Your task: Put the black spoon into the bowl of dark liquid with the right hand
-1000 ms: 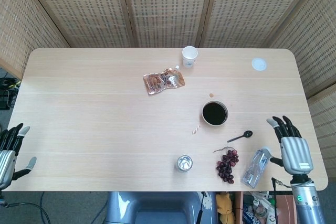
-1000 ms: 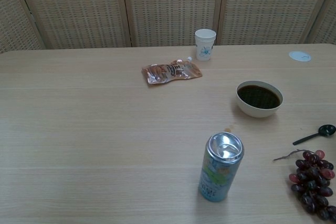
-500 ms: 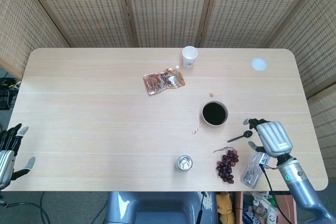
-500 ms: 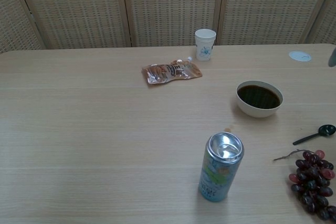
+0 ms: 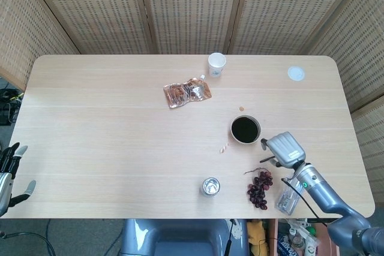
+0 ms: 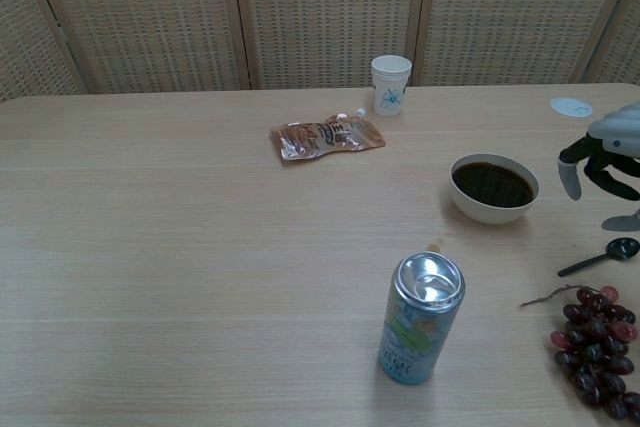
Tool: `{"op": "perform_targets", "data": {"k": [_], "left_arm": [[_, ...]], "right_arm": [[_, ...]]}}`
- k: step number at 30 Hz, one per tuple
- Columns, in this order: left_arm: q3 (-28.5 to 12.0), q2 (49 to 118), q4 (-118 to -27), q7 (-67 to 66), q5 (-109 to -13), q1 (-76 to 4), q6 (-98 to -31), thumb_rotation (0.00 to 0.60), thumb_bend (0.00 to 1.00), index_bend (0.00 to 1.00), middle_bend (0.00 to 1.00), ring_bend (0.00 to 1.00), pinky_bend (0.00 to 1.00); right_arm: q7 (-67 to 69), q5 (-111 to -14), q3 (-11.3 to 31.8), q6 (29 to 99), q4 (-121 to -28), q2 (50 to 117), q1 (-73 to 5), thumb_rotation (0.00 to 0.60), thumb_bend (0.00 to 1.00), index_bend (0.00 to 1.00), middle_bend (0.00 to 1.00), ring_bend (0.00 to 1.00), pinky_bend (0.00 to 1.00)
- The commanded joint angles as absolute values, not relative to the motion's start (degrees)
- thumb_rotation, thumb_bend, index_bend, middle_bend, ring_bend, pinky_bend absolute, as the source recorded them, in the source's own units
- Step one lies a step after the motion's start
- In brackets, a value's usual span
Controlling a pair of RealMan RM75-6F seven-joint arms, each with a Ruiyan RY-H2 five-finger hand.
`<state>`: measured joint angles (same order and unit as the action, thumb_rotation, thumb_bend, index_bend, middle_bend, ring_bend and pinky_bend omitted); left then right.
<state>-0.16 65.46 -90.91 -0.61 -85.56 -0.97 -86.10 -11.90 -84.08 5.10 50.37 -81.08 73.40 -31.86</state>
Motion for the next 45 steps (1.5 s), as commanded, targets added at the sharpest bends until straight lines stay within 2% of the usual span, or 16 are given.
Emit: {"op": "perform_targets", "data": {"k": [1, 24, 45], "left_arm": [[-0.2, 65.5, -90.8, -0.6, -85.5, -1.0, -86.1, 0.6, 0.36, 0.0, 0.0, 0.0, 0.0], [0.1, 66.0, -89.1, 1.1, -85.3, -0.7, -85.6, 0.6, 0.36, 0.0, 0.0, 0.0, 0.0], [0.3, 66.4, -87.7, 2.2, -84.9, -0.4, -85.2, 0.6, 0.36, 0.0, 0.0, 0.0, 0.0]], "right_arm": [[-12.1, -85.3, 4.1, 49.4, -78.6, 75.2, -33.2, 0.6, 0.44, 0.53, 0.85, 0.87, 1.0], [-13.6, -86.3, 0.7, 47.2, -69.3, 82.3, -36.1, 0.6, 0.47, 0.54, 0.85, 0.88, 1.0], [-14.6, -85.6, -0.5, 45.1, -62.1, 87.4, -37.8, 0.6, 0.47, 0.56, 0.85, 0.88, 1.0]]}}
